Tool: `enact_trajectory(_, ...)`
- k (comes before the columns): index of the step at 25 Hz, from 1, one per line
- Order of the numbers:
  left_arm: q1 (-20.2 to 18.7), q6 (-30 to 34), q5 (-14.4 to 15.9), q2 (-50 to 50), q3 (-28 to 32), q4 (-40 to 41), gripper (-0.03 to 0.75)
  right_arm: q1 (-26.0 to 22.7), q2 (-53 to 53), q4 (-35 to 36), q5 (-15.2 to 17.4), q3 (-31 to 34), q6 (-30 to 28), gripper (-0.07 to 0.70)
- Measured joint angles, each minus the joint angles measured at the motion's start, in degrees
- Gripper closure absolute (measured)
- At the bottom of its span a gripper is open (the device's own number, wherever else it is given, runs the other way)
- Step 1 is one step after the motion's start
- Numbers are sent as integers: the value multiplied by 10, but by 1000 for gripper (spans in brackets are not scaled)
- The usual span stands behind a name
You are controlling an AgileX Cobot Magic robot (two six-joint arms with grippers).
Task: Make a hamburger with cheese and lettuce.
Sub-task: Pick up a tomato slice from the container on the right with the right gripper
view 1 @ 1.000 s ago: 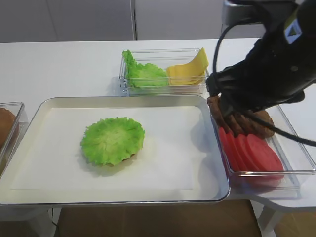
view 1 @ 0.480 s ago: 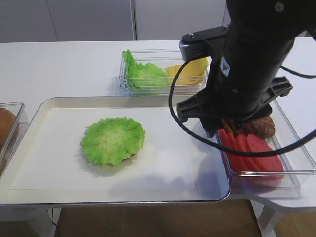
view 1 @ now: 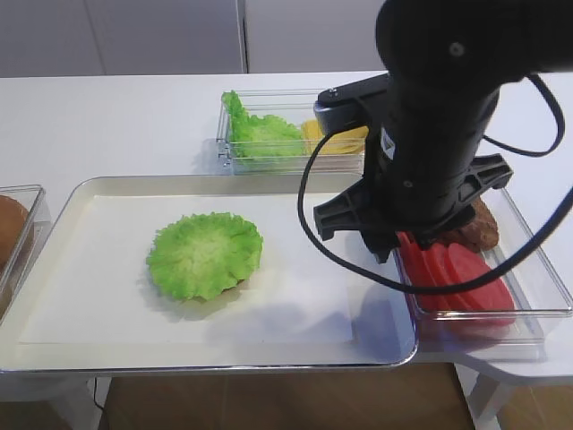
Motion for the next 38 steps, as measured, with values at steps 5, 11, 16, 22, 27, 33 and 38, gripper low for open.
enact_trajectory(5, 0, 0, 0, 0, 0, 0, 334, 0, 2, -9, 0, 0, 0, 307)
enact_trajectory(11, 0, 0, 0, 0, 0, 0, 334, 0, 5, -16, -3, 0, 0, 307)
enact_trajectory(16, 0, 0, 0, 0, 0, 0, 334, 1, 7, -18, -6, 0, -4, 307)
enact_trajectory(22, 0, 0, 0, 0, 0, 0, 334, 1, 14, -19, -8, 0, -7, 311)
enact_trajectory(27, 0, 0, 0, 0, 0, 0, 334, 1, 14, -28, -7, 0, -8, 407)
enact_trajectory(33, 0, 0, 0, 0, 0, 0, 334, 1, 15, -33, -7, -1, -8, 556)
enact_trajectory(38, 0, 0, 0, 0, 0, 0, 334, 1, 15, -38, -7, -1, -7, 566)
